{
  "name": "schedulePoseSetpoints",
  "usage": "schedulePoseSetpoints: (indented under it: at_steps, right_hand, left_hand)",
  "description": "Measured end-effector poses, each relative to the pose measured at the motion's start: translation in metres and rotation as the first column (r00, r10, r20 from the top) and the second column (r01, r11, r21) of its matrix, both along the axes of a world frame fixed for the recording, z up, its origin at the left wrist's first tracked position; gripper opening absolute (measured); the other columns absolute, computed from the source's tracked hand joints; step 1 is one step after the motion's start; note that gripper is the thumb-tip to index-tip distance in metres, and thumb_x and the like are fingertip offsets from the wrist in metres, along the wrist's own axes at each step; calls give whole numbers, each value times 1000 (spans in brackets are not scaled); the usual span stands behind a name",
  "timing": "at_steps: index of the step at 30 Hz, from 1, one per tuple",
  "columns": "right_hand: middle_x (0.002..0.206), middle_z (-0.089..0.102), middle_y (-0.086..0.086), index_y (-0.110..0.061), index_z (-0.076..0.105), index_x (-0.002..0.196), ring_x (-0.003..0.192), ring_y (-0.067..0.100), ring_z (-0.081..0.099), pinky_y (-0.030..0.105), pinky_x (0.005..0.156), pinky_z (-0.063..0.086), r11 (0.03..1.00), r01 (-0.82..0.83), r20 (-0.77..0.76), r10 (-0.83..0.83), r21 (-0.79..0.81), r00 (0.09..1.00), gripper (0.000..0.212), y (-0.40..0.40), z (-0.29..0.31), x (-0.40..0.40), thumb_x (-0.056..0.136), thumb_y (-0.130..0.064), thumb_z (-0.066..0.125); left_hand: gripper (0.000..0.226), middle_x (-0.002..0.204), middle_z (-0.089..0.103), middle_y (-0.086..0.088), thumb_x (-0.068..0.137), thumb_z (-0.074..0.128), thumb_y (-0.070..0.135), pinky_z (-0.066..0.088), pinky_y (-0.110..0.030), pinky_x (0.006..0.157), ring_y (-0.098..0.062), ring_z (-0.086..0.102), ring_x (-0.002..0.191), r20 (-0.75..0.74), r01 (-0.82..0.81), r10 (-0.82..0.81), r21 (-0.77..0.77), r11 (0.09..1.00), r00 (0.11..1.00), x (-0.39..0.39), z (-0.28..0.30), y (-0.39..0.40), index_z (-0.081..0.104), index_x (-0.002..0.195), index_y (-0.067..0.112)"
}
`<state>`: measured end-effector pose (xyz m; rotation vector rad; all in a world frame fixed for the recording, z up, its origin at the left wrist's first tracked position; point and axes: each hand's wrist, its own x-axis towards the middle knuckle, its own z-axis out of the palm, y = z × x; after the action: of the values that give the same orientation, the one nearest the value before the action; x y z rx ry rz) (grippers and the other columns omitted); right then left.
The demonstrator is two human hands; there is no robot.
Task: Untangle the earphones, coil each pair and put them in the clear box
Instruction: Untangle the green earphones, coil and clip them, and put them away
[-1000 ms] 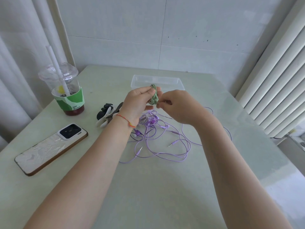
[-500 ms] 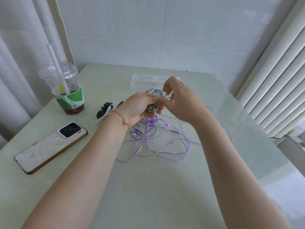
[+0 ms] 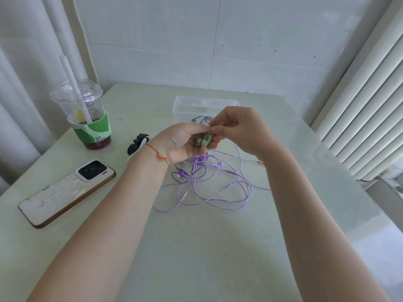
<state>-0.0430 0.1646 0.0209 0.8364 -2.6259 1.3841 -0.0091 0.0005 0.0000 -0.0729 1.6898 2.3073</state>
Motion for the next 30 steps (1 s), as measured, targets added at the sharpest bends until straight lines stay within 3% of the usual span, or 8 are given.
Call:
schedulePoseSetpoints:
  at_steps: [5, 8, 10, 15, 20, 25, 27, 30]
  right_hand:
    - [75, 72, 0, -11, 71, 87, 65, 13, 63, 33, 72, 55, 1000, 13, 2, -13, -10, 1000, 7, -1, -5, -4, 82, -6, 73]
    - [70, 67, -10, -15, 69, 84, 57, -2, 56, 13, 60, 43, 1000, 20, 1, -20, 5, 1000, 10, -1, -8, -5, 82, -6, 72]
    - [71, 66, -12, -16, 69, 84, 59, -3, 56, 8, 58, 38, 999, 34, 14, -35, 13, 999, 10, -1, -11, -7, 82, -7, 72]
    - [75, 66, -6, -13, 70, 90, 60, -3, 53, 10, 59, 40, 998, 66, 43, -66, 15, 997, 7, -2, -16, -10, 83, -12, 72]
    - [87, 73, 8, -18, 61, 94, 68, 19, 53, 36, 65, 43, 999, 5, 157, -13, 52, 988, 6, -2, -19, -10, 89, -17, 63]
    - [80, 72, 1, -14, 56, 98, 56, 10, 47, 26, 60, 39, 998, -18, 229, 3, 63, 973, 6, -5, -19, -6, 93, -14, 59]
    - [85, 74, 9, -15, 59, 95, 62, 13, 54, 23, 60, 42, 999, 15, 195, -24, 50, 981, 6, -10, -23, -6, 91, -11, 61]
    - [85, 74, 6, -20, 60, 85, 77, 21, 66, 30, 73, 50, 996, 78, 132, -84, 49, 988, 12, -18, -33, -8, 87, -9, 65]
  left_hand:
    - [17, 66, 64, -8, 95, 53, 9, 42, -13, 39, -14, 64, 57, 53, -73, 70, 47, 996, 996, -1, -1, 4, 64, 84, 3]
    - [17, 64, 62, -7, 96, 50, 8, 34, -13, 35, -12, 60, 53, 79, -84, 77, 86, 993, 994, -3, -2, 6, 61, 84, 4]
    - [17, 62, 60, -5, 98, 48, 7, 29, -13, 35, -11, 57, 52, 90, -78, 69, 104, 992, 994, -4, -4, 10, 59, 86, 5]
    - [19, 59, 58, 0, 100, 47, 8, 27, -15, 38, -9, 53, 52, -17, -107, 107, -12, 994, 994, -8, -12, 12, 58, 85, 8]
    - [24, 60, 57, 2, 102, 45, 10, 37, -18, 40, -10, 51, 56, -133, -105, 80, -196, 975, 988, -10, -14, 9, 57, 81, 12]
    - [25, 61, 56, 1, 102, 46, 12, 36, -17, 39, -14, 53, 59, -133, -74, 37, -287, 955, 990, -11, -17, 2, 54, 79, 13]
    - [21, 59, 59, 1, 101, 48, 12, 37, -17, 40, -12, 55, 54, -108, -61, 33, -265, 962, 994, -14, -21, -2, 57, 82, 11]
    - [13, 64, 64, -1, 98, 54, 11, 40, -19, 45, -12, 57, 56, -81, -92, 75, -234, 968, 994, -16, -29, -10, 63, 91, 7]
